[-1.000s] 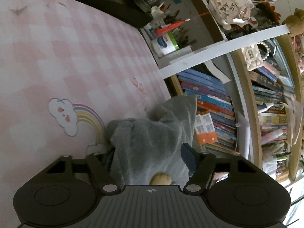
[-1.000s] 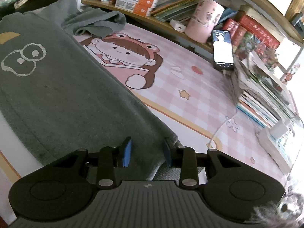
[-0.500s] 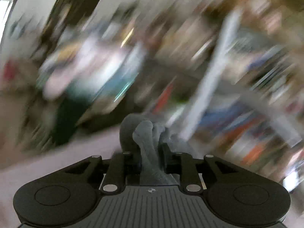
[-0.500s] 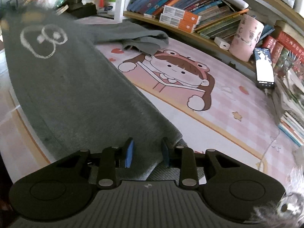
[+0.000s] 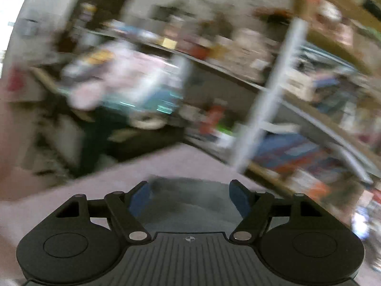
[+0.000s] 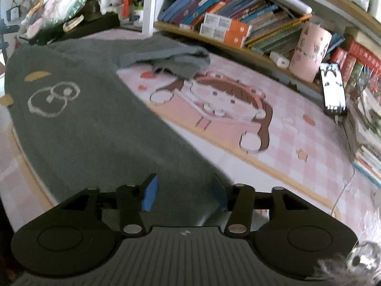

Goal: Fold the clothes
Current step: 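Open both grippers and release the spread sweatshirt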

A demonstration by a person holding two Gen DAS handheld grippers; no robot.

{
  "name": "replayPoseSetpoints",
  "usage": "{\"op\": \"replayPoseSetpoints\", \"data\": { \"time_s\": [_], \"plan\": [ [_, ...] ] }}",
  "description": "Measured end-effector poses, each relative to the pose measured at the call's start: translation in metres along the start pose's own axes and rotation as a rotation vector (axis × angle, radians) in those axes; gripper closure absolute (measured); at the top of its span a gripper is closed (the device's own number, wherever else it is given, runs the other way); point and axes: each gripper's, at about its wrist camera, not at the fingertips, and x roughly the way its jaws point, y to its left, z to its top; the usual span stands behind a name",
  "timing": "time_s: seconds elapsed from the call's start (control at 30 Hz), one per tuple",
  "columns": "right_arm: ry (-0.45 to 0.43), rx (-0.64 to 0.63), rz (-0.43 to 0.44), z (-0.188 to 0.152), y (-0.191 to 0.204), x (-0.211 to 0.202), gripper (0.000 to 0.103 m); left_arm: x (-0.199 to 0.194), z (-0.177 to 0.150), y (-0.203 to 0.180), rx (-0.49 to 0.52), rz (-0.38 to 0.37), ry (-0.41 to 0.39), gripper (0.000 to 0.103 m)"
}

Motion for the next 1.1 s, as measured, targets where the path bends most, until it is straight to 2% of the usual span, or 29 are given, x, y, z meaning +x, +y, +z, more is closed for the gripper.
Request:
{"op": "replayPoseSetpoints", "data": {
  "time_s": [0.07, 0.2, 0.23, 0.3, 0.33, 0.37, 0.4, 0.47, 0.57, 0.67, 0.77, 0.87, 0.93, 1.03, 1.1],
  "plan": [
    [-0.025, 0.005, -0.01, 0.007, 0.002, -0.001, 0.043, 0.015, -0.008, -0.012, 0.009, -0.052, 0.052, 0.028],
    [-0.057, 0.033, -0.03, 0.014, 0.001, -0.003, 0.022, 0.037, -0.027, -0.016, 0.013, -0.069, 0.138, 0.028],
    [-0.057, 0.047, -0.035, 0.014, -0.001, -0.003, 0.02, 0.039, -0.03, -0.013, 0.005, -0.067, 0.157, 0.029],
    [-0.058, 0.074, -0.05, 0.014, -0.004, -0.001, 0.01, 0.04, -0.038, -0.002, -0.007, -0.03, 0.19, 0.029],
    [-0.059, 0.089, -0.06, 0.015, -0.006, 0.001, 0.007, 0.041, -0.04, 0.005, -0.011, 0.001, 0.203, 0.032],
    [-0.066, 0.105, -0.066, 0.016, -0.007, 0.001, 0.001, 0.043, -0.042, 0.013, -0.016, 0.033, 0.213, 0.04],
    [-0.073, 0.121, -0.072, 0.018, -0.009, 0.001, 0.0, 0.044, -0.042, 0.021, -0.025, 0.061, 0.219, 0.045],
    [-0.089, 0.15, -0.076, 0.021, -0.01, 0.002, 0.0, 0.046, -0.041, 0.038, -0.055, 0.104, 0.222, 0.054],
    [-0.107, 0.158, -0.065, 0.029, -0.009, 0.006, 0.0, 0.044, -0.037, 0.054, -0.092, 0.101, 0.213, 0.057],
    [-0.132, 0.123, -0.047, 0.039, -0.007, 0.01, 0.0, 0.035, -0.034, 0.043, -0.049, 0.099, 0.165, 0.056],
    [-0.14, 0.094, -0.036, 0.057, -0.01, 0.018, 0.0, 0.027, -0.033, 0.025, 0.005, 0.017, 0.106, 0.044],
    [-0.139, 0.138, -0.027, 0.078, -0.021, 0.034, 0.0, 0.032, -0.034, 0.01, 0.03, -0.073, 0.103, 0.039],
    [-0.107, 0.205, -0.03, 0.095, -0.029, 0.052, 0.002, 0.04, -0.038, 0.003, 0.041, -0.097, 0.129, 0.036],
    [-0.077, 0.234, -0.01, 0.118, -0.036, 0.078, 0.013, 0.053, -0.046, -0.002, 0.051, -0.103, 0.184, 0.035],
    [-0.055, 0.224, -0.005, 0.132, -0.037, 0.093, 0.03, 0.057, -0.051, -0.003, 0.056, -0.105, 0.204, 0.031]
  ]
}}
